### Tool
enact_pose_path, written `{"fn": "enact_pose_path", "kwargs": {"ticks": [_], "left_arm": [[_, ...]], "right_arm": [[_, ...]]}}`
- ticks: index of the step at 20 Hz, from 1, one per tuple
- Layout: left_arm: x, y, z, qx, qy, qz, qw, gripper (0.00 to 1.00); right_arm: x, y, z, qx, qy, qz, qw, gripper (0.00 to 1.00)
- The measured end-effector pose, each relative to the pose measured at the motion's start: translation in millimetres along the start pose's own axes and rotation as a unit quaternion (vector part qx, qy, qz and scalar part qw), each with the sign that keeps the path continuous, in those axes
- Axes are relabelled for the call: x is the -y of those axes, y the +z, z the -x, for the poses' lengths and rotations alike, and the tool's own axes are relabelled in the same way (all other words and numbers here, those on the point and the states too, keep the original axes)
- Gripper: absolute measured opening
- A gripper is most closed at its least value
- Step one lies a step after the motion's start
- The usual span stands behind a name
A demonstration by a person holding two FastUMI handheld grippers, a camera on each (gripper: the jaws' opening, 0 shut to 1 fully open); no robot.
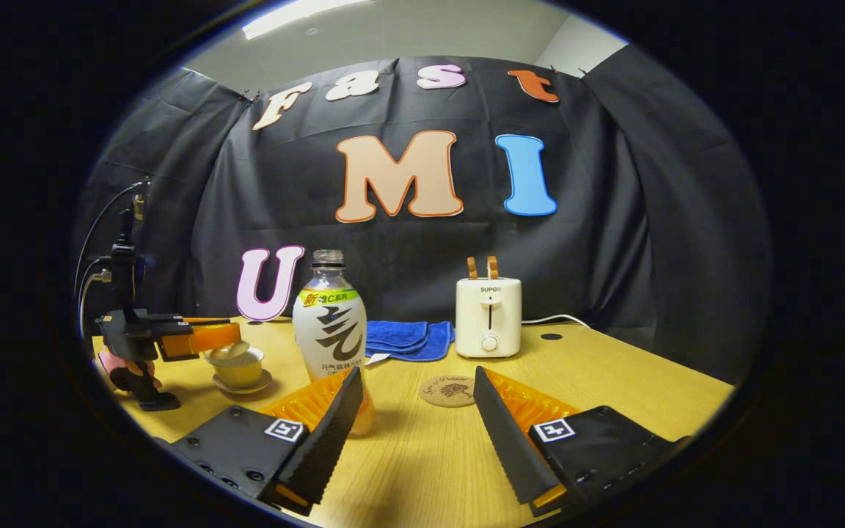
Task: Open the teacup lid with one hand, grasp the water bottle and pour water into the teacup with the other hand; after pouring, place the water bottle on the coaster and then close the teacup lid.
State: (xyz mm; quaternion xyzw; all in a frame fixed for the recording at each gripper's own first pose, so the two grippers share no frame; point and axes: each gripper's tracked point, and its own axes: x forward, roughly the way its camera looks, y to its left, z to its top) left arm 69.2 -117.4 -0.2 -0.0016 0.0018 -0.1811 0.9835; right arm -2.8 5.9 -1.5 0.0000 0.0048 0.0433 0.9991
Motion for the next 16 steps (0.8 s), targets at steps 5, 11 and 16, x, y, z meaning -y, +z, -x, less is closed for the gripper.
{"fn": "enact_pose_path", "kwargs": {"ticks": [5,11,16], "left_arm": [[-41.8,0.3,28.9,-0.001,0.075,-0.004,0.997,0.27],[-83.7,1.7,62.3,0.003,0.131,-0.004,0.991,0.27],[-104.6,3.0,76.2,0.004,0.152,-0.005,0.988,0.27]], "right_arm": [[-28.9,-0.7,-5.2,-0.005,0.073,-0.002,0.997,0.96],[-65.1,-3.0,-25.2,-0.011,0.14,-0.005,0.99,0.94],[-82.3,-6.5,-44.8,-0.018,0.147,-0.006,0.989,0.94]]}}
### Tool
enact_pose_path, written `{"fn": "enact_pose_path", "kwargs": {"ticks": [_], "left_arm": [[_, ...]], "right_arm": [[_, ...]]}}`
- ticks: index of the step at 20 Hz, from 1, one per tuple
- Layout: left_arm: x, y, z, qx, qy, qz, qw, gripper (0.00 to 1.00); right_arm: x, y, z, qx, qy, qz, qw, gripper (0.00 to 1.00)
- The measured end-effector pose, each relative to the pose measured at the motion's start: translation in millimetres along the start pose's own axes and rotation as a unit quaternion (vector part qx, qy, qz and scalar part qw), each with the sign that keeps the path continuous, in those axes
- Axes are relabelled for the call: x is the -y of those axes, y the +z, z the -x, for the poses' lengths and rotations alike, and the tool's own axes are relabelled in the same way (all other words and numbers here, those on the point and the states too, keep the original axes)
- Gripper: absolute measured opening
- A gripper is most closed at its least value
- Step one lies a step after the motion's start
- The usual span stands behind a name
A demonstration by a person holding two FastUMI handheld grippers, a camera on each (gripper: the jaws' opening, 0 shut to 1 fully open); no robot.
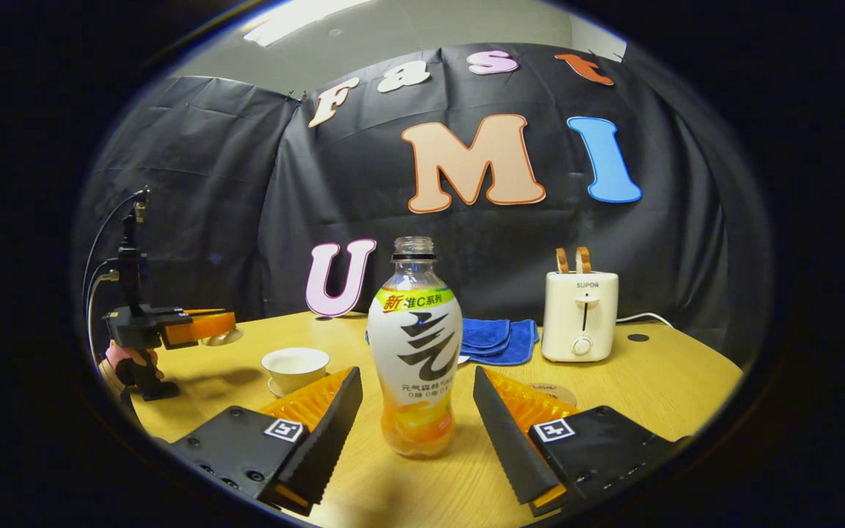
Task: Open the teacup lid with one hand, grasp the water bottle and pour water into the teacup with the other hand; after pouring, place the water bottle on the coaster and then close the teacup lid.
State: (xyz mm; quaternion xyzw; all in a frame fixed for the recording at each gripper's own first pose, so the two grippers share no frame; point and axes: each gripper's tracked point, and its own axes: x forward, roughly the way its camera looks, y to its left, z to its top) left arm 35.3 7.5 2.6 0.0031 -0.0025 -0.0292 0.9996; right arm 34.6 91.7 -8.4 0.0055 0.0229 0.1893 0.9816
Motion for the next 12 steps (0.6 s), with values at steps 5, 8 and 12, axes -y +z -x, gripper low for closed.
{"fn": "enact_pose_path", "kwargs": {"ticks": [5,8,12], "left_arm": [[-5.5,-1.1,1.1,-0.001,0.005,0.0,1.0,0.27],[-9.0,-1.0,0.7,-0.001,0.006,0.0,1.0,0.27],[-21.0,-0.9,1.9,-0.001,0.021,0.0,1.0,0.27]], "right_arm": [[-2.0,-12.8,-23.9,-0.036,-0.015,0.001,0.999,0.96],[-0.8,-18.4,-31.4,-0.061,-0.027,0.003,0.998,0.94],[0.9,-27.2,-38.9,-0.079,-0.032,0.008,0.996,0.75]]}}
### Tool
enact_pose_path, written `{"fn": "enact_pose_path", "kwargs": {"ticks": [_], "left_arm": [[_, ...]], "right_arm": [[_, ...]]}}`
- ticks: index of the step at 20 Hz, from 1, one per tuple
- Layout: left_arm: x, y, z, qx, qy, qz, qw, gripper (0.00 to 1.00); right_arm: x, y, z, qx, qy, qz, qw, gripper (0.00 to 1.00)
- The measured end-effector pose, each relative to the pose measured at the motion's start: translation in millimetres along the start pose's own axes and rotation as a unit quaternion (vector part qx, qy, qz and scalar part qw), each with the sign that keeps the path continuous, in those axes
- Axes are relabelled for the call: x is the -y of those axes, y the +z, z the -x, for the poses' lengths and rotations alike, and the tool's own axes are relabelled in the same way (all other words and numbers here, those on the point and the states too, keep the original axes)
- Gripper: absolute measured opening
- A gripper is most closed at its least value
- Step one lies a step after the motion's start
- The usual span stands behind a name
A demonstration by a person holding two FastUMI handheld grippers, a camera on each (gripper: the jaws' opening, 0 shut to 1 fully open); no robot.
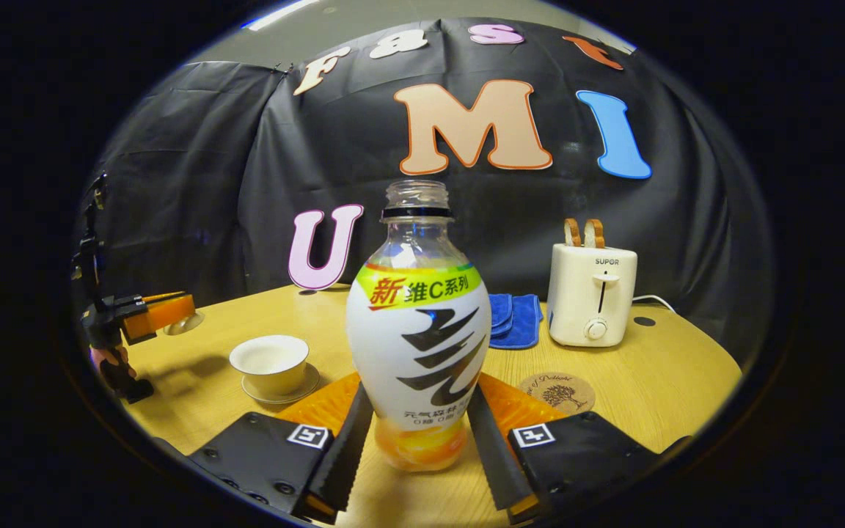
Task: Open the teacup lid with one hand, grasp the water bottle and pour water into the teacup with the other hand; after pouring, place the water bottle on the coaster and then close the teacup lid.
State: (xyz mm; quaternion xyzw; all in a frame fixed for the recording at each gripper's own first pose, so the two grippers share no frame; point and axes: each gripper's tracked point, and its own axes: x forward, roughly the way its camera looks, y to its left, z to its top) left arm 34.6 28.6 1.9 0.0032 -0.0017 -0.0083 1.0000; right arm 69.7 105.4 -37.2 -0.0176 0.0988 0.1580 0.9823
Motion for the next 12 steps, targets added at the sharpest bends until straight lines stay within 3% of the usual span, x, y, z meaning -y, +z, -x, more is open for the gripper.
{"fn": "enact_pose_path", "kwargs": {"ticks": [2,3,5,9,12], "left_arm": [[-0.2,-0.2,0.1,0.0,0.0,0.0,1.0,0.27],[-1.2,-0.2,0.2,0.0,0.0,0.0,1.0,0.27],[-2.6,-0.3,-0.1,0.0,0.003,0.0,1.0,0.27],[-2.5,-0.5,0.3,-0.001,0.004,0.0,1.0,0.27],[-2.7,-0.2,0.6,-0.001,0.004,0.0,1.0,0.27]], "right_arm": [[-0.5,-1.9,-0.1,-0.006,-0.004,0.003,1.0,0.75],[-0.3,-1.7,-1.3,-0.004,-0.006,0.006,1.0,0.68],[2.3,0.2,-1.0,-0.002,-0.015,0.021,1.0,0.69],[8.5,4.9,-1.7,-0.006,-0.044,0.088,0.995,0.68],[14.3,13.7,-2.2,-0.01,-0.067,0.159,0.985,0.68]]}}
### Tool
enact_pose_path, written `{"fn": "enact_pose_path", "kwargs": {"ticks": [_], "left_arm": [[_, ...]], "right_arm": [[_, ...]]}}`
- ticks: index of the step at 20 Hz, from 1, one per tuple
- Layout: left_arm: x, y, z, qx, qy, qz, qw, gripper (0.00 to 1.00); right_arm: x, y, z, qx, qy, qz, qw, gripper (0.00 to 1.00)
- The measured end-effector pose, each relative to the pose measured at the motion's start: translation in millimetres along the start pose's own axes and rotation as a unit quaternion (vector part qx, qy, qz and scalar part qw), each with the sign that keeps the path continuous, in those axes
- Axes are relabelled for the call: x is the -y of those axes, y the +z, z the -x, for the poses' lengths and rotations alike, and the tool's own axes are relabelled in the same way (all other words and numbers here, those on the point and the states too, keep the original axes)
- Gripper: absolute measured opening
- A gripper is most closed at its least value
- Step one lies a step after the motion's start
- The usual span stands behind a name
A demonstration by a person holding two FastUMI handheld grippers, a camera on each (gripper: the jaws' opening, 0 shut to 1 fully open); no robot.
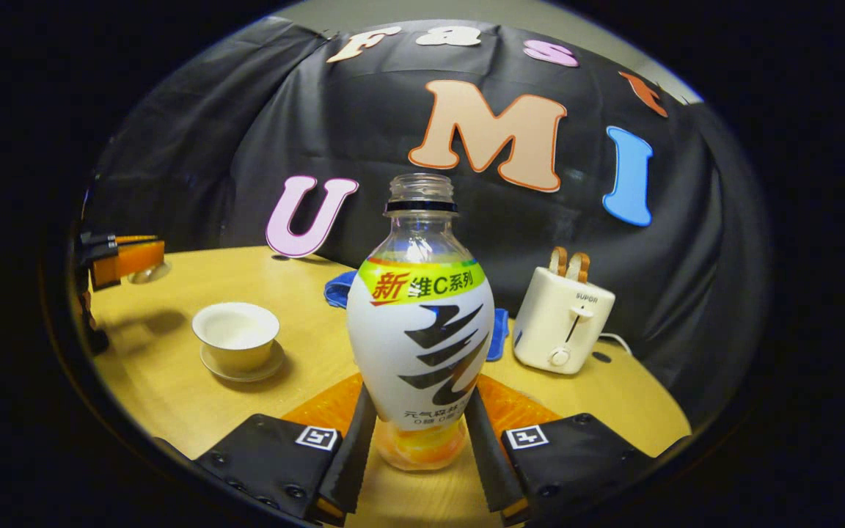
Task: Open the teacup lid with one hand, grasp the water bottle and pour water into the teacup with the other hand; after pouring, place the water bottle on the coaster and then close the teacup lid.
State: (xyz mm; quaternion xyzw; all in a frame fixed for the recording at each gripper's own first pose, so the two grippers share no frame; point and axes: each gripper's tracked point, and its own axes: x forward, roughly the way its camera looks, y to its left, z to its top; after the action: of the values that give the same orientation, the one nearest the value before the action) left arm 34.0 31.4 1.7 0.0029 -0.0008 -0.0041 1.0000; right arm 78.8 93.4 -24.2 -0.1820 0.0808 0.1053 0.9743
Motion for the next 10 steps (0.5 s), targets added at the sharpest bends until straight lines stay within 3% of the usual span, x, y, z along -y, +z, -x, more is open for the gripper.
{"fn": "enact_pose_path", "kwargs": {"ticks": [3,4,6,8,10], "left_arm": [[-0.4,0.0,-0.3,0.0,0.0,0.0,1.0,0.27],[-0.3,0.1,0.2,0.001,0.0,0.0,1.0,0.27],[0.0,-0.1,-0.3,0.0,0.0,0.0,1.0,0.27],[-0.1,0.2,0.5,0.001,0.0,0.001,1.0,0.27],[0.2,-0.2,0.3,0.0,0.0,0.001,1.0,0.27]], "right_arm": [[6.6,13.6,-2.0,0.003,-0.017,0.062,0.998,0.68],[12.1,24.7,-4.4,0.007,-0.034,0.118,0.992,0.67],[14.7,33.5,-8.2,0.008,-0.046,0.169,0.984,0.67],[16.9,42.8,-11.2,0.013,-0.058,0.222,0.973,0.67],[15.1,54.6,-11.6,0.021,-0.074,0.293,0.953,0.67]]}}
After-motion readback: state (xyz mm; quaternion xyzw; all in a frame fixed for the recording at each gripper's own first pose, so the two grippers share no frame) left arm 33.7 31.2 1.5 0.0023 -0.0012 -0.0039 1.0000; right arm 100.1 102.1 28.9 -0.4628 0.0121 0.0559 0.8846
